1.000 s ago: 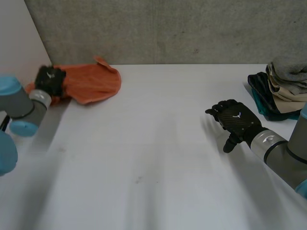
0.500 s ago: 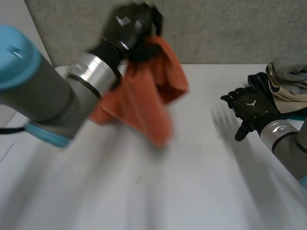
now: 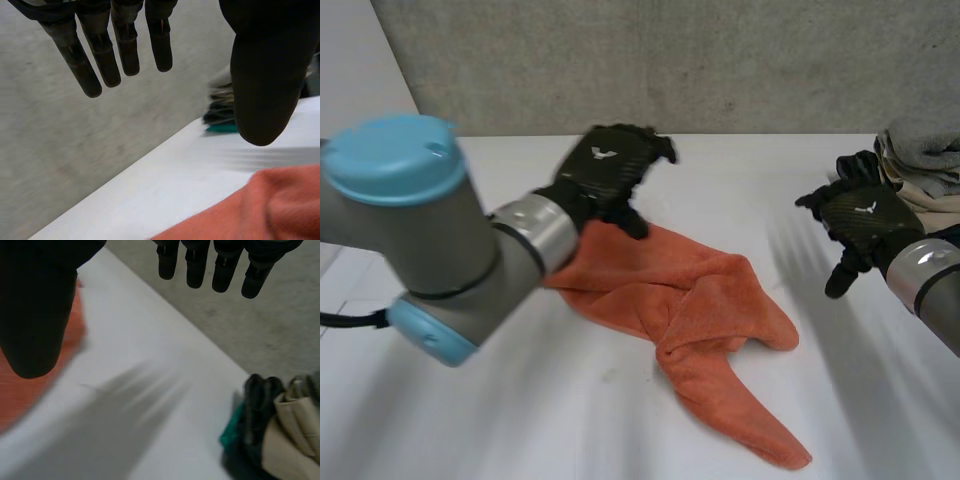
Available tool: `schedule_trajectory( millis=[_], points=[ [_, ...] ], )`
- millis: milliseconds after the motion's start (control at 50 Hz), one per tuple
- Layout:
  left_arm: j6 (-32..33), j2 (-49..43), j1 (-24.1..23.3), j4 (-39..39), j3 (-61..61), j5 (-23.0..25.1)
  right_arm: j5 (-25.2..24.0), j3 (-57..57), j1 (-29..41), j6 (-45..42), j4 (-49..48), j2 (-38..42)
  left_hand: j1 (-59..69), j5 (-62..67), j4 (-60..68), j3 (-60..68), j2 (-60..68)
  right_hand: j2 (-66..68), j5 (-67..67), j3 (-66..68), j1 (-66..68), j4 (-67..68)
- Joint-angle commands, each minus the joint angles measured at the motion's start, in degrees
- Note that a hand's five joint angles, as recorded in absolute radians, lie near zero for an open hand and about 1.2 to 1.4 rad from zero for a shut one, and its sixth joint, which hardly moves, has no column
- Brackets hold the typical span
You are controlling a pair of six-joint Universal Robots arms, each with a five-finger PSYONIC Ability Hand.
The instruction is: Fold the laundry.
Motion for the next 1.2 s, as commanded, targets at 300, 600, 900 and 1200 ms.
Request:
schedule_trajectory(
  millis=[300, 600, 900, 1200],
  points=[
    [22.1, -19.5, 18.9, -6.8, 5.1, 0.9, -3.1, 7.6, 17.6, -0.5, -6.2, 2.5, 2.1, 3.7, 3.4, 2.5, 2.6, -1.9, -2.8, -2.0, -2.8, -2.1],
    [21.8, -23.7, 17.6, -8.5, 9.7, 1.1, 1.3, 7.8, 20.6, 0.2, -14.2, 8.1, 44.9, 46.5, 46.2, 45.3, 45.4, 50.7, 49.8, 50.6, 49.8, 50.5],
    [13.7, 2.8, 14.5, -7.9, -1.5, -1.5, 5.5, 0.2, 11.7, -0.2, -8.8, -5.2, 54.2, 55.8, 55.5, 54.6, 54.8, 68.1, 67.2, 68.0, 67.2, 67.9],
    [8.3, 13.4, 12.8, -7.2, -16.8, -1.1, 5.8, -31.6, 5.1, 1.1, 0.9, 21.0, 54.2, 55.8, 55.5, 54.6, 54.8, 68.1, 67.2, 68.0, 67.2, 67.9]
  ],
)
